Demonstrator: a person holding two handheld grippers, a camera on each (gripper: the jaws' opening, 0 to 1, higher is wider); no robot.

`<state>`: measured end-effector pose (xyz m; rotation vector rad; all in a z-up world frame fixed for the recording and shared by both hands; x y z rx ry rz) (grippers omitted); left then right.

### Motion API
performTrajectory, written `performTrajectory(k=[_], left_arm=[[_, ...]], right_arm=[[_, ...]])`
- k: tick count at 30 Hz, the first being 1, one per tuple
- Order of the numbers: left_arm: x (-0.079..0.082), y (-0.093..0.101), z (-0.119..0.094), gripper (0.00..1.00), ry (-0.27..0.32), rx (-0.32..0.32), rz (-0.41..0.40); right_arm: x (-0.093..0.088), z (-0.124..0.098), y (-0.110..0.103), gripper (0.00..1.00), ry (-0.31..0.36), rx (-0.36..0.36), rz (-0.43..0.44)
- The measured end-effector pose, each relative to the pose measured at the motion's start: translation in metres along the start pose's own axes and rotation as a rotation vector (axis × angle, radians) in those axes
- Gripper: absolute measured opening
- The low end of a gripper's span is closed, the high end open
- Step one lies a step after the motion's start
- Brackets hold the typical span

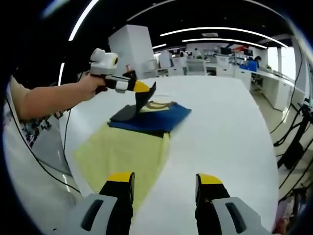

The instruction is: Fold the garment on the visible template until the final outline fits inside the template.

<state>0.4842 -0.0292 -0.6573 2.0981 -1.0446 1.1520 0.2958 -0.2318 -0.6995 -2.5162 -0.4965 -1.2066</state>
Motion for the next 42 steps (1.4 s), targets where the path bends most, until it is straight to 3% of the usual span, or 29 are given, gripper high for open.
performTrajectory(k=[6,31,42], left_arm=[[0.003,0.006,0.017,0.0,-0.015,-0.021,0.012],[-0.023,0.013,0.051,0.0,-0.12,-0.052,0.012],[-0.024,0.021,0.064,0.0,-0.122,-0.095,-0.04]], right_arm=[[-0.002,0.001,0.004,0.47,-0.004,-0.003,0.005],[-0.006,-0.003,0.014,0.47,-0.008,-0.016,0.02],[-0.008,-0.009,0.017,0.47,-0.013,-0.028,0.021]])
Point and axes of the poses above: the point that each gripper's makers call its tool centre point, and the gripper's own axes: z roughly forward along the fingers, y roughly to its right, x roughly out of its top, the point moved 5 cm from there along -z, roughly backward along the fingers, and after that the axes turned 7 degrees about -x, right-handed, at the moved point
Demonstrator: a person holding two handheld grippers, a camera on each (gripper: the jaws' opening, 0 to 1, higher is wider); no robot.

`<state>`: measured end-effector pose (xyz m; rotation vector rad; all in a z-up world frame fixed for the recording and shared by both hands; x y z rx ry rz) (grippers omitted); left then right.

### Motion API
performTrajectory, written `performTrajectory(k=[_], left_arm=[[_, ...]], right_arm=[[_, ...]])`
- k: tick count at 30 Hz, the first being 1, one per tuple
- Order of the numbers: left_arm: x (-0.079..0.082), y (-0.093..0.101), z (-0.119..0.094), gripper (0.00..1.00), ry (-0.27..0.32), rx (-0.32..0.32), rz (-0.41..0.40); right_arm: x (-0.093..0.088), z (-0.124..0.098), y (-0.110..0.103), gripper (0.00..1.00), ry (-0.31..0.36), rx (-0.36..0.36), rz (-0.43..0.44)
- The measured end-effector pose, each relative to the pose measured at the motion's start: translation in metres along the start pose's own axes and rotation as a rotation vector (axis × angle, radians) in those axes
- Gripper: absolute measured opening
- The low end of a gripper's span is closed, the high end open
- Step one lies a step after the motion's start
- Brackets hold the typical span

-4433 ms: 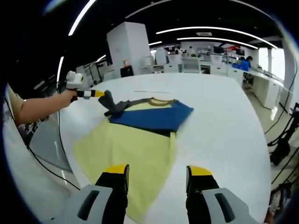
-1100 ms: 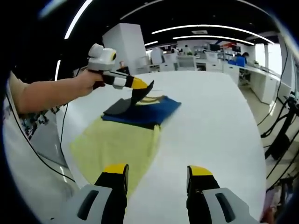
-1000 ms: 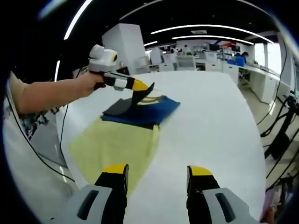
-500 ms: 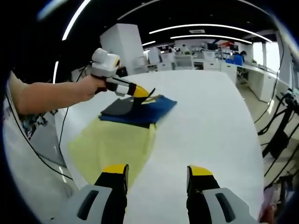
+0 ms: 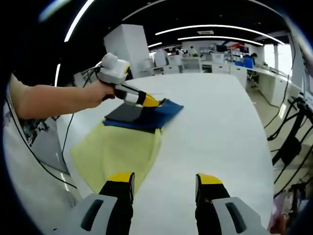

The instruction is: Fold the garment on the visible template until the final outline fits inside the template.

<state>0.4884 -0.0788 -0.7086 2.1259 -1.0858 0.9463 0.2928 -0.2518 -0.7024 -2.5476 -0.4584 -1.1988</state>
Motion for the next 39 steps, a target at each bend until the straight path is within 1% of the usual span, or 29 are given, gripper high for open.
performTrajectory(k=[4,6,9,10,11,14,15,16,17,19,22,25,32,35,39], left_arm=[[-0.002,0.004,0.002,0.01,-0.005,-0.012,-0.006],[-0.002,0.004,0.002,0.07,-0.006,-0.013,-0.002],[-0.003,0.004,0.0,0.12,-0.013,-0.014,0.013],[-0.003,0.004,0.0,0.15,-0.014,-0.014,0.014],[-0.003,0.005,-0.002,0.21,-0.012,-0.01,0.012],[-0.002,0.007,-0.007,0.29,-0.003,-0.008,0.026],[0.0,0.006,-0.009,0.31,0.001,0.001,0.042],[0.002,0.004,-0.012,0.34,0.003,0.026,0.064],[0.003,0.004,-0.015,0.4,0.005,0.038,0.076],[0.004,0.004,-0.018,0.46,0.015,0.031,0.068],[0.005,0.006,-0.024,0.47,0.028,0.026,0.067],[0.005,0.007,-0.029,0.5,0.035,0.027,0.063],[0.006,0.012,-0.045,0.62,0.058,0.018,0.054],[0.008,0.012,-0.053,0.65,0.077,0.025,0.051],[0.009,0.012,-0.065,0.66,0.099,0.029,0.04]], right_arm=[[0.001,-0.001,-0.001,0.47,0.002,0.0,-0.001],[0.001,-0.001,-0.001,0.47,0.003,0.0,-0.001],[0.003,-0.001,-0.002,0.47,0.007,0.002,-0.004],[0.003,-0.001,-0.002,0.47,0.008,0.002,-0.004],[0.004,-0.001,-0.002,0.47,0.009,0.002,-0.004],[0.006,0.001,-0.004,0.47,0.012,0.007,-0.007],[0.008,0.002,-0.005,0.48,0.015,0.009,-0.008],[0.009,0.002,-0.006,0.48,0.016,0.011,-0.009],[0.01,0.003,-0.007,0.48,0.019,0.013,-0.01],[0.012,0.004,-0.009,0.48,0.02,0.017,-0.015],[0.014,0.005,-0.01,0.47,0.02,0.019,-0.022],[0.015,0.007,-0.011,0.48,0.022,0.024,-0.023],[0.019,0.009,-0.015,0.48,0.027,0.03,-0.031],[0.02,0.009,-0.016,0.48,0.029,0.032,-0.032],[0.022,0.009,-0.018,0.48,0.032,0.036,-0.036]])
Point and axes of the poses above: the point that each gripper's makers call its tool centre point, and the gripper's own axes: z roughly forward along the fingers, y roughly to its right, x roughly out of its top, the point moved 5 cm from there along -z, roughly backward along the fingers, and after that the axes turned 7 degrees about -x, right-handed, at the moved point
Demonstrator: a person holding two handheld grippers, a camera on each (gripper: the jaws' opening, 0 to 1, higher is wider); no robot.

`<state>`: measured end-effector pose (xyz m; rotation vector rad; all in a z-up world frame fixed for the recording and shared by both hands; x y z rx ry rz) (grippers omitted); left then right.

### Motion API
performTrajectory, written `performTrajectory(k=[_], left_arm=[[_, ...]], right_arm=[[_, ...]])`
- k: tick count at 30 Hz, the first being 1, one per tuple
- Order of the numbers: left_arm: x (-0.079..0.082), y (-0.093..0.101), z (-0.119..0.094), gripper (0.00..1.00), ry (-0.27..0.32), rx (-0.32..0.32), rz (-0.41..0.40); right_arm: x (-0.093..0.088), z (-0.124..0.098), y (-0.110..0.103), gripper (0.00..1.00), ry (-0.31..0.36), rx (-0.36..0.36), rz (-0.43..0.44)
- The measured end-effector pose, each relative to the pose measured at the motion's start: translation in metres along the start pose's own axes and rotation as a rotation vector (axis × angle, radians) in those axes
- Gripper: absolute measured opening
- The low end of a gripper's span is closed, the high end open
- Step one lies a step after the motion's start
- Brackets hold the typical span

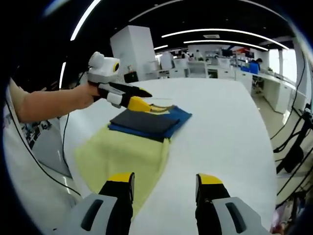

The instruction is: Fold the garment on the visible template until the final outline fits inside the template.

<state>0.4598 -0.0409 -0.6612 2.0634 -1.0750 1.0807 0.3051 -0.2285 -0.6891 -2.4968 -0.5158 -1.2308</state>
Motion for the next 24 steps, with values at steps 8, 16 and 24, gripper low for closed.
performTrajectory(k=[8,16,24], left_arm=[[-0.003,0.0,-0.027,0.68,0.028,0.018,-0.013],[-0.011,0.0,-0.048,0.69,0.04,0.037,-0.034],[-0.015,0.0,-0.072,0.71,0.062,0.052,-0.055]], right_arm=[[0.004,0.0,-0.005,0.48,0.005,0.009,-0.009],[0.007,-0.001,-0.013,0.48,0.006,0.021,-0.026],[0.013,-0.002,-0.021,0.48,0.016,0.029,-0.04]])
Point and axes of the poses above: the point that each gripper's makers call its tool centre point, and the gripper's own axes: z roughly forward along the fingers, y roughly to its right, x roughly out of its top, the point moved 5 cm from there along -z, roughly backward along the fingers, and after that the axes turned 7 degrees about -x, right-handed, at the moved point
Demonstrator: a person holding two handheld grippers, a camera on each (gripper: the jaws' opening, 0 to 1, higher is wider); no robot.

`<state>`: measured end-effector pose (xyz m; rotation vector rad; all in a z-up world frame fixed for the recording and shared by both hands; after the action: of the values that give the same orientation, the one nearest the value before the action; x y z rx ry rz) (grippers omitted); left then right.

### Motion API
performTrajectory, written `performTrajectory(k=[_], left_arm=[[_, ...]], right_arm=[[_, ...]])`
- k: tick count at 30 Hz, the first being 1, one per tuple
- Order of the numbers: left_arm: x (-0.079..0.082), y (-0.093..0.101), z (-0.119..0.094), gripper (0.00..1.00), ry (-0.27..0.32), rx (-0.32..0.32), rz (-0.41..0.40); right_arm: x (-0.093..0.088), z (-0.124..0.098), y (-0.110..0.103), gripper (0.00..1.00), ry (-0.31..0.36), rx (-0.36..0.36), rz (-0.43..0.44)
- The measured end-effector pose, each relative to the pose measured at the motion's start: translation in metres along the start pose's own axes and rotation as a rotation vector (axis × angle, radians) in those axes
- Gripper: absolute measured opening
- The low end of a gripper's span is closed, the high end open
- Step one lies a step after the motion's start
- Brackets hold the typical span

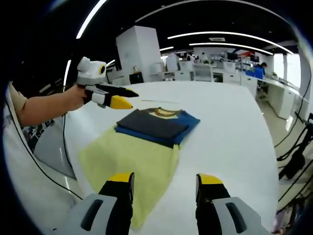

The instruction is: Fold the garment on the visible template until the final outline fits inside the template.

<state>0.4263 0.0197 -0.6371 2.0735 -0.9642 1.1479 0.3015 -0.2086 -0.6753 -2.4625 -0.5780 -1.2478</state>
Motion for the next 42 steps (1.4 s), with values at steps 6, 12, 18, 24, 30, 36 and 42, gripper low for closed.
performTrajectory(k=[6,12,18,24,30,36,42], left_arm=[[-0.007,-0.001,-0.016,0.71,0.011,0.015,-0.015],[-0.02,-0.001,-0.031,0.72,0.015,0.028,-0.046],[-0.031,0.0,-0.046,0.71,0.018,0.037,-0.065],[-0.043,0.001,-0.062,0.72,0.024,0.05,-0.089],[-0.055,-0.001,-0.078,0.71,0.028,0.065,-0.108],[-0.068,-0.002,-0.091,0.71,0.02,0.079,-0.12],[-0.081,0.0,-0.106,0.71,0.024,0.085,-0.142]], right_arm=[[0.0,0.0,-0.006,0.48,0.002,0.003,-0.002],[0.0,-0.001,-0.012,0.48,-0.001,0.007,-0.009],[-0.001,-0.002,-0.018,0.48,0.002,0.007,-0.011],[-0.001,-0.002,-0.023,0.48,0.0,0.01,-0.016],[-0.002,0.002,-0.026,0.48,-0.001,0.011,-0.013],[-0.002,0.005,-0.032,0.48,-0.003,0.019,-0.015],[-0.003,0.004,-0.034,0.48,-0.005,0.016,-0.014]])
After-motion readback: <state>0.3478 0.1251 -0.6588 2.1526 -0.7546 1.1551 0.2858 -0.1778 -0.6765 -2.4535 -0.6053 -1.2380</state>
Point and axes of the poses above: the point that each gripper's makers call its tool centre point, and the gripper's own axes: z roughly forward along the fingers, y roughly to its right, x roughly out of its top, the point moved 5 cm from there along -z, roughly backward along the fingers, and after that the axes turned 7 degrees about -x, right-handed, at the moved point
